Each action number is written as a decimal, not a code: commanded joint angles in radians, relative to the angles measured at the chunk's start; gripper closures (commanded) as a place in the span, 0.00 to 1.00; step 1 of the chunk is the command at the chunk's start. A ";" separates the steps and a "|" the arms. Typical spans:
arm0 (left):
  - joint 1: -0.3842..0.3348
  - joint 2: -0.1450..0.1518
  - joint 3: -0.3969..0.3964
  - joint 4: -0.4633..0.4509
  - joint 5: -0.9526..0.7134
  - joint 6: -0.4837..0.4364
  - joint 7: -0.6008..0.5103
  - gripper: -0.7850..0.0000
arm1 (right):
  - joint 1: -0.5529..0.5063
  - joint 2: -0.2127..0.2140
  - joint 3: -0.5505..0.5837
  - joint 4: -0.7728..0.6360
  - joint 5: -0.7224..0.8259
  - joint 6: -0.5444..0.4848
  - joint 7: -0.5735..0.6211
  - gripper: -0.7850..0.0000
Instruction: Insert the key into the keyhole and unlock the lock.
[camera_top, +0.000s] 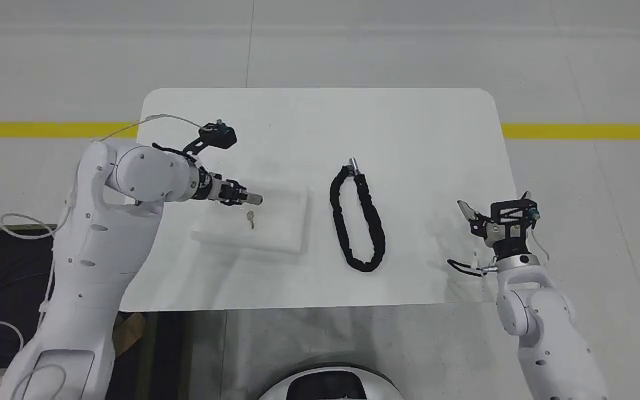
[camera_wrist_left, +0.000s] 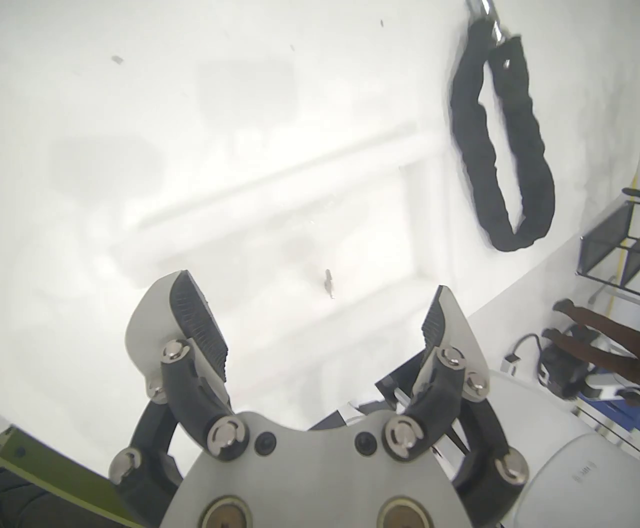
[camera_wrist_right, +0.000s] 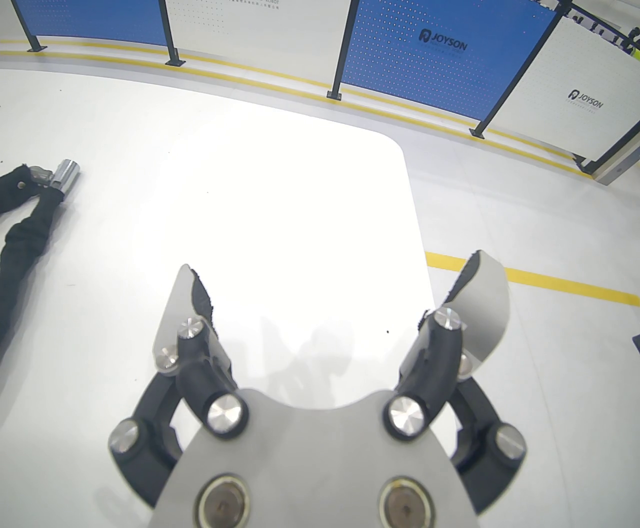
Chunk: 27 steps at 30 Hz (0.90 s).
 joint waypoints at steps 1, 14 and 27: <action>-0.009 0.017 0.034 0.006 -0.011 0.030 0.000 0.00 | 0.000 0.000 0.000 0.000 0.000 0.000 0.000 0.00; -0.009 0.017 0.034 0.006 -0.011 0.030 0.000 0.00 | 0.000 0.000 0.000 0.000 0.000 0.000 0.000 0.00; 0.005 0.013 0.050 0.033 -0.084 -0.033 0.002 0.00 | 0.000 0.000 0.000 0.000 0.000 0.000 0.000 0.00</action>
